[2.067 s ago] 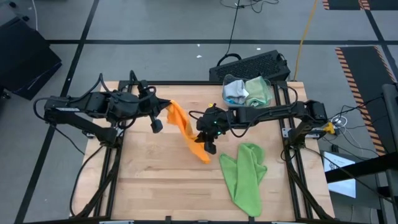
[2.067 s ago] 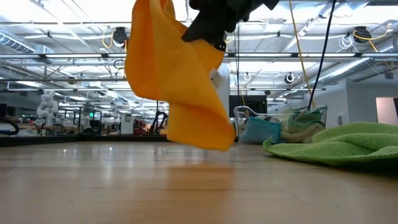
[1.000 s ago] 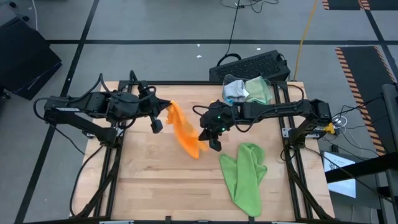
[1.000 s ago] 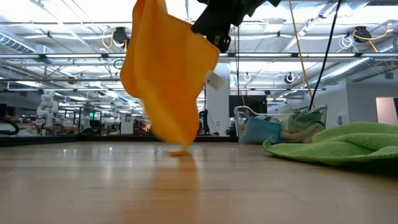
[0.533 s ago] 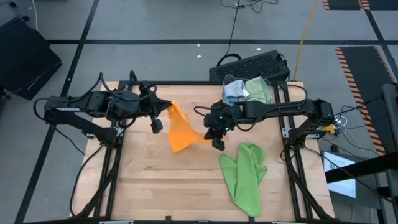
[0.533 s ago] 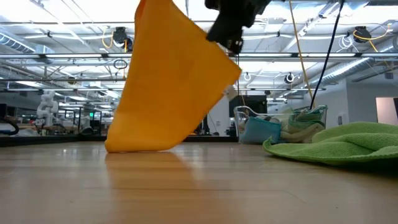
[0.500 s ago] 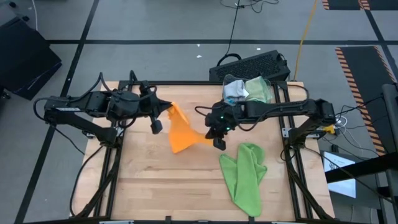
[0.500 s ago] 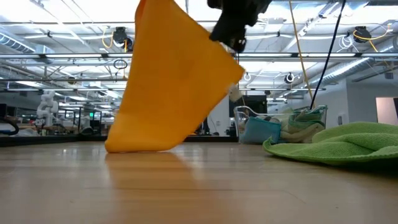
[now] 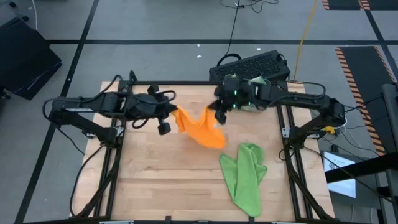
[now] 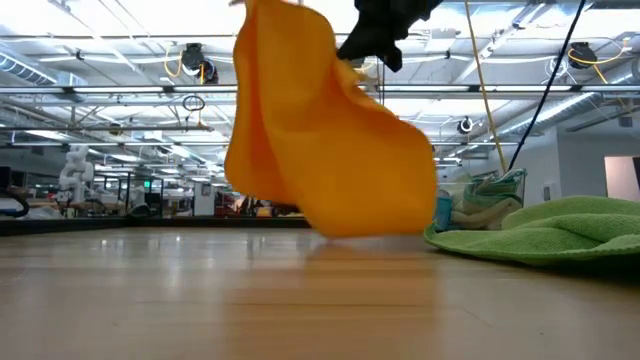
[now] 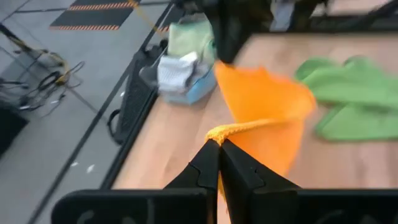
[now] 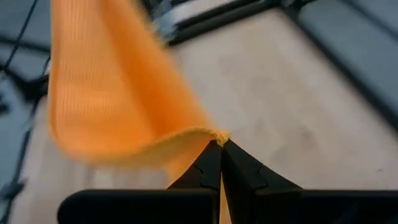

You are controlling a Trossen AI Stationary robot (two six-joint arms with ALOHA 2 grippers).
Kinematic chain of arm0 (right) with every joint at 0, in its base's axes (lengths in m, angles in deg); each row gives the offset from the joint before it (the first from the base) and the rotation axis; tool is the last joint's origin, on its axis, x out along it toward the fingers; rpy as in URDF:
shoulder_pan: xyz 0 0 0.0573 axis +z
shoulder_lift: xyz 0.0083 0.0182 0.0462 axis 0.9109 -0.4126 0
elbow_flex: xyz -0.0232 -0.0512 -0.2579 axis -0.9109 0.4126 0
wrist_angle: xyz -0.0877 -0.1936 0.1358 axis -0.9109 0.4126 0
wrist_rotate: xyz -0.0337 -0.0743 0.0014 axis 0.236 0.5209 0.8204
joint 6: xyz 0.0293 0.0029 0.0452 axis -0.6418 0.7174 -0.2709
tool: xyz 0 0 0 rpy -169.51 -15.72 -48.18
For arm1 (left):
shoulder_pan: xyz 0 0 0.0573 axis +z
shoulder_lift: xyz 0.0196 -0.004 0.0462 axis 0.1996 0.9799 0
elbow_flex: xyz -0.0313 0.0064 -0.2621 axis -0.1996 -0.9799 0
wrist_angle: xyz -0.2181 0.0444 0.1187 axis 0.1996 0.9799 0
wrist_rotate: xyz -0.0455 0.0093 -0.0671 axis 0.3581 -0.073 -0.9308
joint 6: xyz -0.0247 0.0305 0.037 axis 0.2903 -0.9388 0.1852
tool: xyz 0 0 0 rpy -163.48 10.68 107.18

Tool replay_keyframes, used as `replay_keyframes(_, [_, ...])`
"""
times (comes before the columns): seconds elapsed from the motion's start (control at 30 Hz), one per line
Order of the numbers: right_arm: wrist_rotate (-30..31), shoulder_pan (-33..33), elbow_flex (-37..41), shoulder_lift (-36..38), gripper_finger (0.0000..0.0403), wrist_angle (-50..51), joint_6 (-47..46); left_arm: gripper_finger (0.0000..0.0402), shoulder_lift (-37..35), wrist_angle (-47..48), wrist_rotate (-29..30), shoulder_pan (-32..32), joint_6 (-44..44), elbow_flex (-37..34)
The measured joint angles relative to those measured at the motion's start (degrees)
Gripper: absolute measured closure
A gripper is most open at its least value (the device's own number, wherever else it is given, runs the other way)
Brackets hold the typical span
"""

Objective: Fold microfiber towels
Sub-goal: Fold the yellow microfiber towel

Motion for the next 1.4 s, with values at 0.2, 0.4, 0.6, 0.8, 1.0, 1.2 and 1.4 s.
replay_keyframes(0.2, [-1.82,-7.60,-2.95,0.04,0.0403,-1.71,5.96,0.0393,2.28,0.43,-1.67,6.79,-6.72,0.00])
replay_keyframes(0.4, [-6.03,-9.03,-3.47,0.02,0.0403,3.21,7.33,0.0394,2.48,2.49,-13.47,10.13,-2.34,-0.03])
replay_keyframes(0.6, [-6.41,-1.55,0.54,0.00,0.0403,6.54,4.52,0.0388,2.45,2.31,-22.01,5.93,3.98,-8.51])
replay_keyframes(0.8, [-6.38,5.60,10.60,-0.04,0.0403,3.84,-2.66,0.0389,2.53,-4.22,-23.45,-0.38,9.18,-20.05])
replay_keyframes(1.0, [-10.72,11.17,19.77,-0.01,0.0403,-2.49,-9.97,0.0391,2.54,-17.23,-29.78,-4.63,15.95,-30.52])
replay_keyframes(1.2, [-7.41,15.42,26.53,0.00,0.0403,-12.56,-16.40,0.0381,2.54,-24.86,-28.48,-7.57,19.72,-36.61])
replay_keyframes(1.4, [-6.01,15.75,28.99,0.00,0.0403,-15.48,-16.90,0.0377,2.53,-25.36,-24.82,-9.08,20.32,-38.32])
